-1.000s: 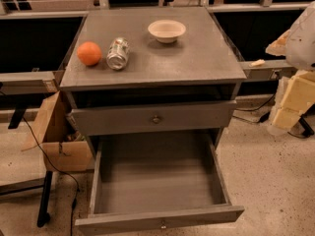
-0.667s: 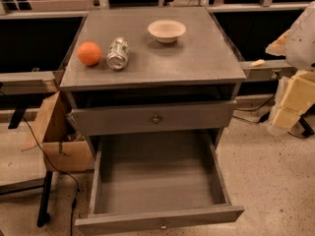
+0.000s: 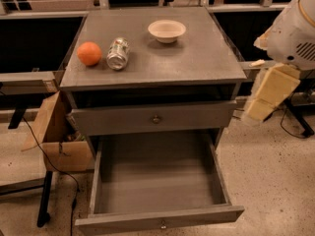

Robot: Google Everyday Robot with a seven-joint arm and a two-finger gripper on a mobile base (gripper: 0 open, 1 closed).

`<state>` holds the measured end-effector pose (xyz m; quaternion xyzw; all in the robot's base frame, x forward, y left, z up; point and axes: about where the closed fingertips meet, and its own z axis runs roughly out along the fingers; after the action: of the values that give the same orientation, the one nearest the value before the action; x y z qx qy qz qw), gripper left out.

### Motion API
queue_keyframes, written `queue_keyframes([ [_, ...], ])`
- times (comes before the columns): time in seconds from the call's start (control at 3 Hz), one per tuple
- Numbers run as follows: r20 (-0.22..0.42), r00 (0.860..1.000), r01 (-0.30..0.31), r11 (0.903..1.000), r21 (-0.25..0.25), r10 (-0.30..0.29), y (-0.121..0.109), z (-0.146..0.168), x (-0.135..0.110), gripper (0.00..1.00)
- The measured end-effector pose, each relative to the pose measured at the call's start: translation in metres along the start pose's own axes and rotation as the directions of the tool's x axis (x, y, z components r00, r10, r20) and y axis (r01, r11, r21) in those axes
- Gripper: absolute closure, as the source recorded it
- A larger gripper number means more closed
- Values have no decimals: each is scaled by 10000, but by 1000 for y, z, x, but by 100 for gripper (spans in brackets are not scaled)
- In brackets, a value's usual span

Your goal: Place 7up can into middle drawer

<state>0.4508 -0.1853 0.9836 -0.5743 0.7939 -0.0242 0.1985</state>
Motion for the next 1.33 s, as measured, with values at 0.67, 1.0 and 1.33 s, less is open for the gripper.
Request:
queue_keyframes([
  [0.67, 1518, 9559, -2500, 9679, -275, 2512, -23, 42, -105, 0],
  [1.0, 1518, 9559, -2500, 9679, -275, 2512, -23, 42, -105, 0],
  [1.33, 1744, 9464, -2708, 9622, -297, 2718, -21, 37, -102, 0],
])
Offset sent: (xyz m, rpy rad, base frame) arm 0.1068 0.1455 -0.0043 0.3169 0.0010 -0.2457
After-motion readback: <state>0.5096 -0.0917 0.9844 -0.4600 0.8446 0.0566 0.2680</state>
